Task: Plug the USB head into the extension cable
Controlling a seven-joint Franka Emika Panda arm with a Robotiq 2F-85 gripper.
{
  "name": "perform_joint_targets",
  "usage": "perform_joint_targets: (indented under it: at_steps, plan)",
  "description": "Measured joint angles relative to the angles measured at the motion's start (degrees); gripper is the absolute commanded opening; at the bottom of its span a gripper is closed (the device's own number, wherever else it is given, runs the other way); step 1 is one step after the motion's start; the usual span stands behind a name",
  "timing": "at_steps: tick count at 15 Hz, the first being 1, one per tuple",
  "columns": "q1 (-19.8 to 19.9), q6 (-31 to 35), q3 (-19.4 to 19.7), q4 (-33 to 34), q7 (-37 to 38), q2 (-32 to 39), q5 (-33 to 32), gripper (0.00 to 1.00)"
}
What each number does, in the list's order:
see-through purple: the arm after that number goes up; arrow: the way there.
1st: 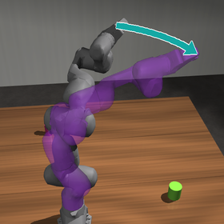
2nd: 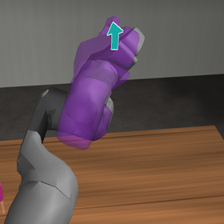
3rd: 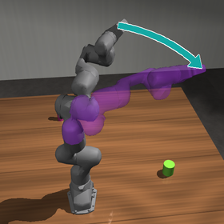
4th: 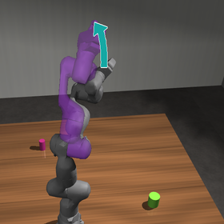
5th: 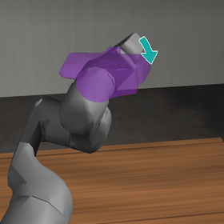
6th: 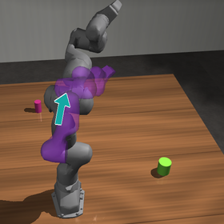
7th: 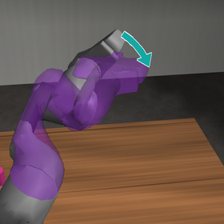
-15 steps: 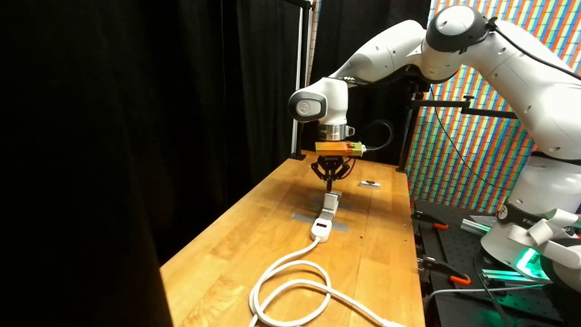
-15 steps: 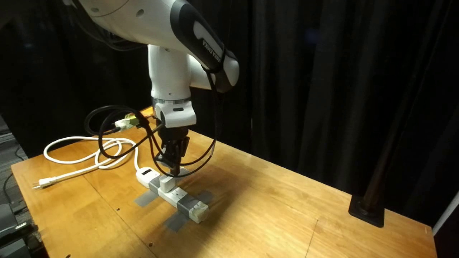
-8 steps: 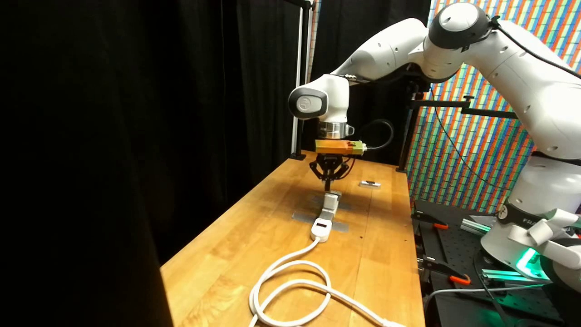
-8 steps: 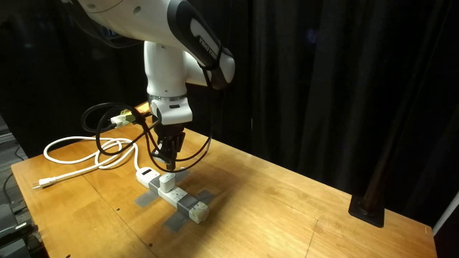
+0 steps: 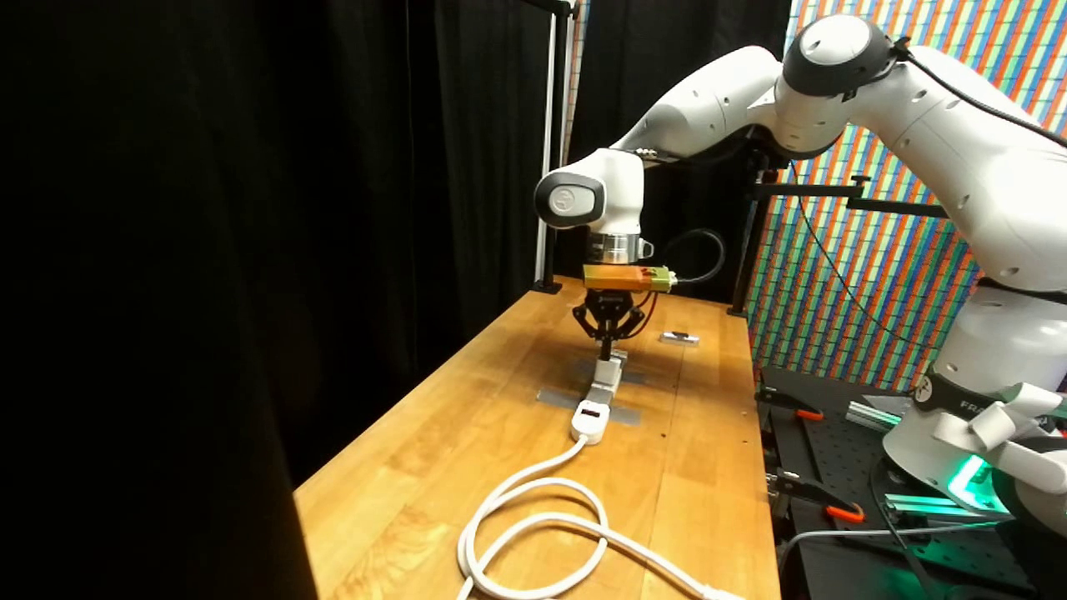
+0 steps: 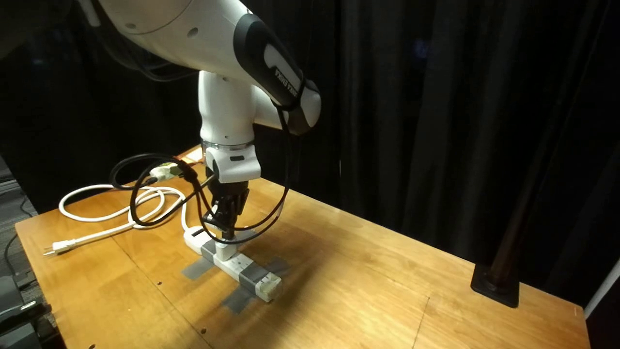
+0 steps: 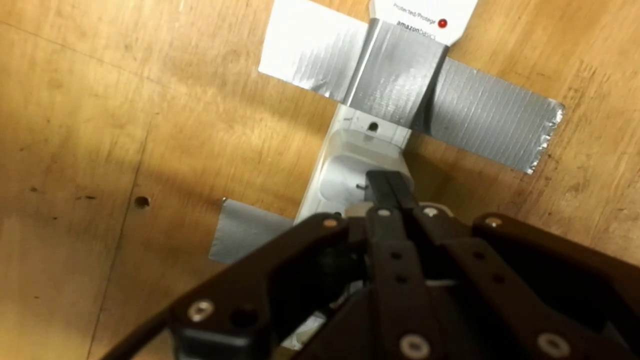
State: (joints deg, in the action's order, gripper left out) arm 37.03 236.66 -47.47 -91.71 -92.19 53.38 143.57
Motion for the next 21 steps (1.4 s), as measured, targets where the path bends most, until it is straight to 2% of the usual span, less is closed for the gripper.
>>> perform_joint_targets:
  at_steps: [7, 13, 14, 16, 21]
  plan:
    - [1.03, -0.6, -0.97, -0.25, -0.22, 0.59, 0.0, 0.05]
    - [-1.23, -0.78, 0.71, -0.25, -0.01, -0.32, 0.01, 0.06]
    - [-1.86, -0.85, 1.26, -0.27, 0.1, -0.62, 0.01, 0.31]
    - [-2.42, -1.06, 1.69, -0.58, 0.16, -1.08, 0.01, 0.34]
    - [-0.84, -2.07, 0.57, -6.03, 0.11, -3.74, -0.01, 0.72]
